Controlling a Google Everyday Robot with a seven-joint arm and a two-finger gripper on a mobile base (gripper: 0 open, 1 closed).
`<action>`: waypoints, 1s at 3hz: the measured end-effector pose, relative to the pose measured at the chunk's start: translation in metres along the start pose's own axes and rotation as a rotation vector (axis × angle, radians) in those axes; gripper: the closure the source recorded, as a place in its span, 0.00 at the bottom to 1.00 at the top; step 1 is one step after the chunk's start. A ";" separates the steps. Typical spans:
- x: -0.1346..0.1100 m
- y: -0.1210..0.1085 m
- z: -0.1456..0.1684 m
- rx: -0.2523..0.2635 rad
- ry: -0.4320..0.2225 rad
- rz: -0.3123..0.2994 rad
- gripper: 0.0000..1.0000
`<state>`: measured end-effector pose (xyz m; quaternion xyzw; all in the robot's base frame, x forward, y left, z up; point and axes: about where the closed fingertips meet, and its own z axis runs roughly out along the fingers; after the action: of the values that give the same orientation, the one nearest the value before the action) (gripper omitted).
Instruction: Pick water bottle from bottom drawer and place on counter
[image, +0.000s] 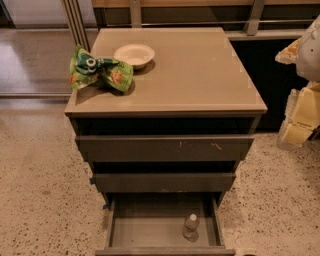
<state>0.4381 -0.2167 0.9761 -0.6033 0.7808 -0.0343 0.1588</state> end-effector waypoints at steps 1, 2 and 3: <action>0.000 0.000 0.000 0.000 0.000 0.000 0.00; 0.000 0.000 0.000 0.005 -0.002 0.000 0.19; 0.007 0.003 0.021 0.001 -0.024 0.023 0.43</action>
Offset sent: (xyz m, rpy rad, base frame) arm 0.0013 -0.0010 -0.0067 0.0009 0.0043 -0.0016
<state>0.4396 -0.2194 0.9536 -0.5945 0.7857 -0.0255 0.1689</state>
